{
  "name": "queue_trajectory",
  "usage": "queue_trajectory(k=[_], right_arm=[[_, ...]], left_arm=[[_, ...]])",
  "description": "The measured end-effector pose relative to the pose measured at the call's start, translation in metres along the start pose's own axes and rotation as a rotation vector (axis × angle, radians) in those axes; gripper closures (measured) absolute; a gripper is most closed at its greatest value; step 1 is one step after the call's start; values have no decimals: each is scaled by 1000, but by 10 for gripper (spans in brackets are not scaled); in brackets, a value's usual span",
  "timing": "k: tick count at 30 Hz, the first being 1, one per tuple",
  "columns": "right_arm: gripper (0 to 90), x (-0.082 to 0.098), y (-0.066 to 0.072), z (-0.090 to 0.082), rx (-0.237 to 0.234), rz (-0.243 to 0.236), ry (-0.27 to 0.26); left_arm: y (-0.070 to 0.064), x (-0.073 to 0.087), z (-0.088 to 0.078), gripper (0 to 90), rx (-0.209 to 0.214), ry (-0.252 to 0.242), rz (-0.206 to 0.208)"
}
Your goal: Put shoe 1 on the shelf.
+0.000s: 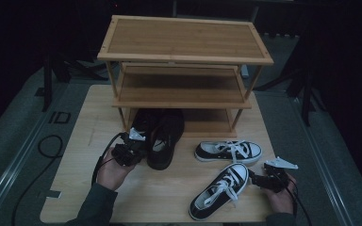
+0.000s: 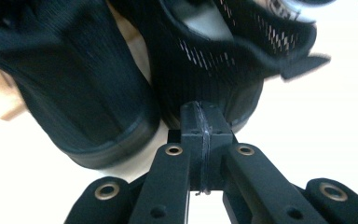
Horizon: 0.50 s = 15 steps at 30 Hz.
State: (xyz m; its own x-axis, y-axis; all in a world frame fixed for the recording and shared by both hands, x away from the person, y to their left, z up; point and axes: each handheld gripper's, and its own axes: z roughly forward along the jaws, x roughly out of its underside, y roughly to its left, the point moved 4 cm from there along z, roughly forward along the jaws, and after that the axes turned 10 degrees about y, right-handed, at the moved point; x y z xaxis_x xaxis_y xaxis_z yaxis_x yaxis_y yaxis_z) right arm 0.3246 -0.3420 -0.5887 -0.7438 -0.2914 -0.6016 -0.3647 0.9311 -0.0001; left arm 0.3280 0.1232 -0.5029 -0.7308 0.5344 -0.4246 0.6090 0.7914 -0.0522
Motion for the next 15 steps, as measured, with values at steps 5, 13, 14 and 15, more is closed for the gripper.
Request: queue_trajectory(k=[5,13,14,15], right_arm=[[202,0,0,0,0,0,0],[202,0,0,0,0,0,0],[202,0,0,0,0,0,0],[202,0,0,0,0,0,0]], left_arm=[[-7,6,14,900,10,35,24],[-18,11,34,900,34,77,42],[-19,12,35,900,42,78,38],[-19,12,36,900,42,81,38]])
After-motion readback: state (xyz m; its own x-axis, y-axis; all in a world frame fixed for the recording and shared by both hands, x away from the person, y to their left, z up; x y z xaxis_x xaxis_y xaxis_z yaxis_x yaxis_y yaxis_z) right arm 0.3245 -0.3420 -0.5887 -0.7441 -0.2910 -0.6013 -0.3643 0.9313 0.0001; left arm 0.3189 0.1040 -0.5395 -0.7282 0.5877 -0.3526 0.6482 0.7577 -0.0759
